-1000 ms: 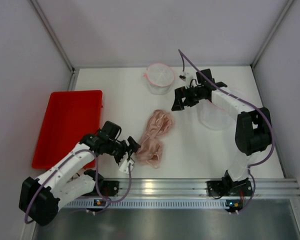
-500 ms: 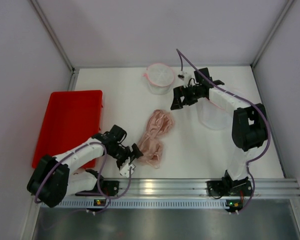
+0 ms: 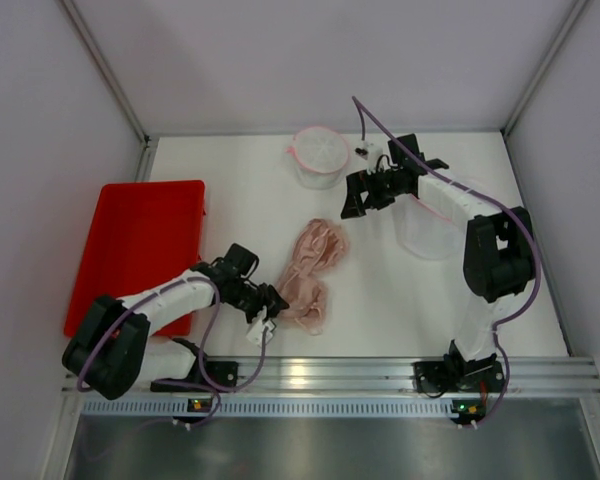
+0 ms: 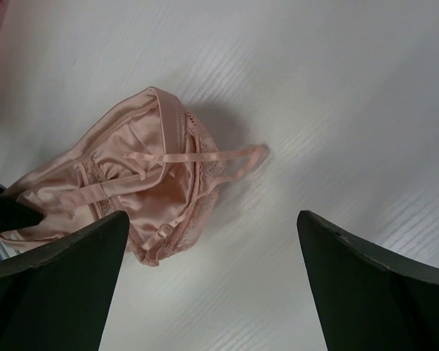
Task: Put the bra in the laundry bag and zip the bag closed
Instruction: Adjust the bra at the center of the board, then pick up the bra from the center of the board.
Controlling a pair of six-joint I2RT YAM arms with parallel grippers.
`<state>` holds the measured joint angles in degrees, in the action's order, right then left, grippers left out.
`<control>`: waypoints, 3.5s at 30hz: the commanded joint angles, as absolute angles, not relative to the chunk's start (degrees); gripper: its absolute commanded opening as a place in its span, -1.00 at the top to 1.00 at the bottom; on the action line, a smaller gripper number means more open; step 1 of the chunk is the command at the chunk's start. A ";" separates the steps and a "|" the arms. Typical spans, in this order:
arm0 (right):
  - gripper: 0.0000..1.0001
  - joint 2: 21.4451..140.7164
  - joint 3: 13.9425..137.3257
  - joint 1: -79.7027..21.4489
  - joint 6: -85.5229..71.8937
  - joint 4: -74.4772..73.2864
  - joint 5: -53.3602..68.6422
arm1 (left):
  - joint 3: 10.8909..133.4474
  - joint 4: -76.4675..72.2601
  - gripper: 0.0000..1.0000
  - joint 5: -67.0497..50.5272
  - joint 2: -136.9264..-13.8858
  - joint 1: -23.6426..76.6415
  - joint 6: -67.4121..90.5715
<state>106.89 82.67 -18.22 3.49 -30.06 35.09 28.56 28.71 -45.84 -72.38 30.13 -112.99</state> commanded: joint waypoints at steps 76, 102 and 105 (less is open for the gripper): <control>-0.99 111.71 70.50 -20.65 -25.22 5.87 51.59 | 92.01 50.89 1.00 -82.53 -129.46 7.91 -28.39; -0.17 127.53 77.34 -28.39 -30.59 20.13 48.69 | 96.94 50.98 0.89 -75.24 -136.85 4.13 -26.63; 0.45 127.18 76.82 -28.48 -30.41 20.92 49.30 | 96.33 50.98 0.77 -72.69 -135.18 4.13 -26.46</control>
<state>127.11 75.55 -27.51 -30.85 17.41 48.93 95.81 50.85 -74.98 -137.56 4.54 -26.00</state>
